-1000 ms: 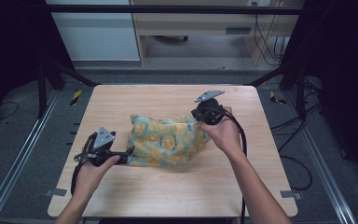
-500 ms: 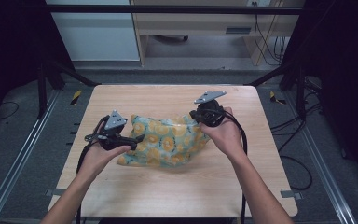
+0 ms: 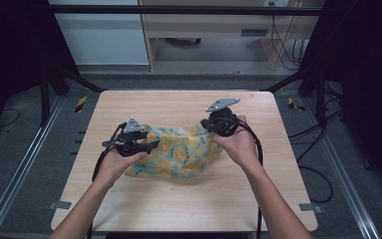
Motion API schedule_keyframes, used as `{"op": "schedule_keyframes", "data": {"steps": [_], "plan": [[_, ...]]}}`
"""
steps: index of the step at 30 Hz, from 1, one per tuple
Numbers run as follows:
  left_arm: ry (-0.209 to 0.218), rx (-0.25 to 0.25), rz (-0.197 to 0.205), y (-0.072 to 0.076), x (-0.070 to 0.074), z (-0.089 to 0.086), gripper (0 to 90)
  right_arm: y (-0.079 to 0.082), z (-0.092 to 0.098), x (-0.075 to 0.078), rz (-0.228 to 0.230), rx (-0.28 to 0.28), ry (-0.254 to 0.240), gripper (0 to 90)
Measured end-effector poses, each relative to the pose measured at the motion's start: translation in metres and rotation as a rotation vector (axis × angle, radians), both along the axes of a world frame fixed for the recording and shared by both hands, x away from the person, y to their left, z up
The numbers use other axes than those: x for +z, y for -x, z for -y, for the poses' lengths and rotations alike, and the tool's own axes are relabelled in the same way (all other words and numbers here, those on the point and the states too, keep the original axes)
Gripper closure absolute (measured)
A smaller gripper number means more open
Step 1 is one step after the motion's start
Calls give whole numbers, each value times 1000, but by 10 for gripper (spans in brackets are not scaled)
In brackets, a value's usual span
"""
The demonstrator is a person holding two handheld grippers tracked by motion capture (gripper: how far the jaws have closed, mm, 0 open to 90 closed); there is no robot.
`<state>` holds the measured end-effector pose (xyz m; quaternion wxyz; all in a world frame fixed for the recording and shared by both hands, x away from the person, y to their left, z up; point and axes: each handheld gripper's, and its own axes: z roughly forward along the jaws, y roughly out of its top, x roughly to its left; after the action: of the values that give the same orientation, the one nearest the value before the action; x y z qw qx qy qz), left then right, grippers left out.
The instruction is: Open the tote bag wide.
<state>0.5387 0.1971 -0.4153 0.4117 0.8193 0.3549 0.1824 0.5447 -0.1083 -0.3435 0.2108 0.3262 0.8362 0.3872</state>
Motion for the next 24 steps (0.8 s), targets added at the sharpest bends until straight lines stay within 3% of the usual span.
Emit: {"op": "schedule_keyframes", "data": {"steps": [3, 5, 10, 13, 14, 15, 19, 21, 24], "plan": [[3, -22, 4, 1, 0, 2, 768, -1, 1, -1, 0, -1, 4, 880], [9, -27, 25, 6, 2, 5, 883, -1, 3, -1, 5, -8, -1, 881], [42, -27, 61, 22, 10, 1, 899, 4, 9, 1, 9, -19, -13, 881], [65, -49, 91, 45, 15, -4, 900, 13, 17, 2, 24, -21, -28, 881], [65, -49, 91, 45, 15, -4, 900, 17, 19, 2, 25, -22, -31, 882], [70, -62, 101, 56, 16, -6, 900, 20, 20, 2, 31, -20, -37, 881], [63, -82, 115, 71, 15, -7, 900, 33, 22, 2, 45, -16, -56, 882], [82, -93, 130, 84, 16, -9, 900, 40, 23, 4, 59, -12, -65, 882], [89, -98, 136, 92, 16, -10, 900, 49, 25, 8, 75, -10, -82, 882]]}}
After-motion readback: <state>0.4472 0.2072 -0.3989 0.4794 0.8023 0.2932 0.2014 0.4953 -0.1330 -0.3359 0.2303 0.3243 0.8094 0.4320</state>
